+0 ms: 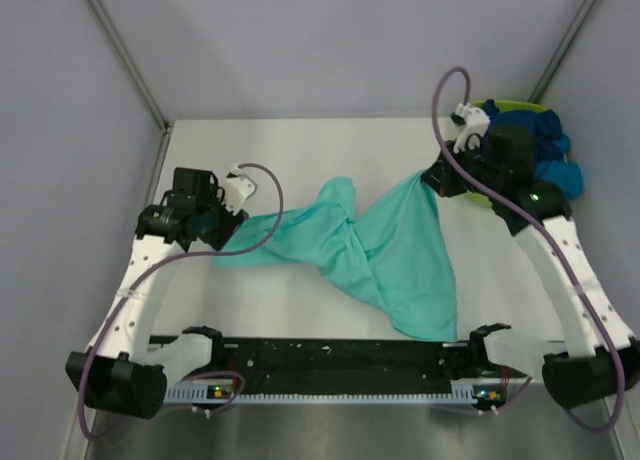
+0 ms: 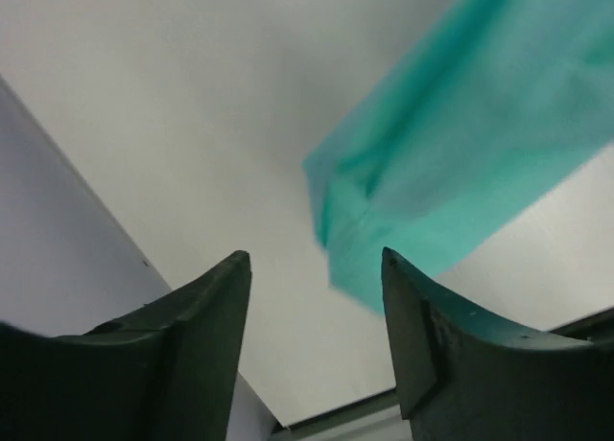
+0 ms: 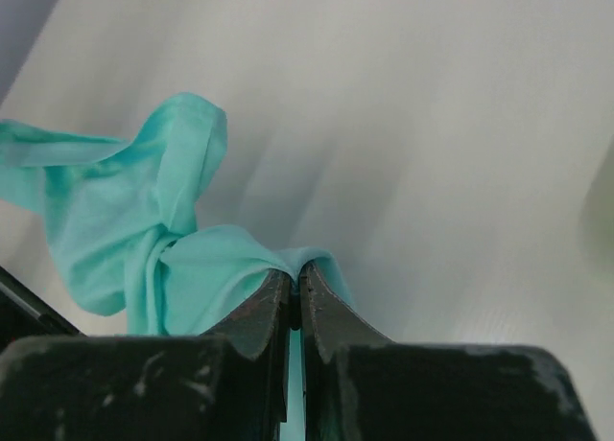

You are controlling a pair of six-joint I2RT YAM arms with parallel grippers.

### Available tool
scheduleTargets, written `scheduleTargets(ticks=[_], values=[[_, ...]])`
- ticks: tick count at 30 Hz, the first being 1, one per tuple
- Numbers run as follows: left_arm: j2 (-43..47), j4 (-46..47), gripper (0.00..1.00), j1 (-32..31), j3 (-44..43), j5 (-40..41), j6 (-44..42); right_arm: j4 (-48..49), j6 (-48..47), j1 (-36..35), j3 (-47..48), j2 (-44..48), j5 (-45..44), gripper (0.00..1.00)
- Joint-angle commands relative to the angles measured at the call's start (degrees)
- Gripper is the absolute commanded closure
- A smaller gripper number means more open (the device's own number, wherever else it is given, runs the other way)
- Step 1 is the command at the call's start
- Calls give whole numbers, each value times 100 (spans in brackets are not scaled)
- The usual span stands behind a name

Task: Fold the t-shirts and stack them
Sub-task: Flatten out the tshirt

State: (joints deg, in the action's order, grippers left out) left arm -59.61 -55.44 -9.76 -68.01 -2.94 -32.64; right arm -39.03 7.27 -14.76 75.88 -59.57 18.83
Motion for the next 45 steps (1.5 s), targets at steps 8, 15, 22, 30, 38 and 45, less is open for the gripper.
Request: scheduleTargets(ticks=[8, 15, 22, 30, 38, 45], values=[[-15, 278, 23, 1, 746, -1496, -542, -313, 63, -150, 461, -3208, -2593, 22], [-1751, 1430, 30, -806, -553, -1948, 608, -834, 942, 9, -1054, -1929, -2798, 21], [-4266, 2203, 28, -1791, -2495, -1447, 1743, -1765, 2075, -210, -2603, -530, -2699, 12], [-6982, 1414, 27, -2408, -5028, -805, 2340, -2065, 3639, -694, -3526, 40, -2541, 11], [-7162, 1553, 32, -2461, -4442, -682, 2447, -1750, 4247, -1019, -4150, -317, -2595, 9], [-7265, 1651, 35, -2443, -3991, -357, 2201, -906, 4336, -1099, -4607, -616, -2420, 21]])
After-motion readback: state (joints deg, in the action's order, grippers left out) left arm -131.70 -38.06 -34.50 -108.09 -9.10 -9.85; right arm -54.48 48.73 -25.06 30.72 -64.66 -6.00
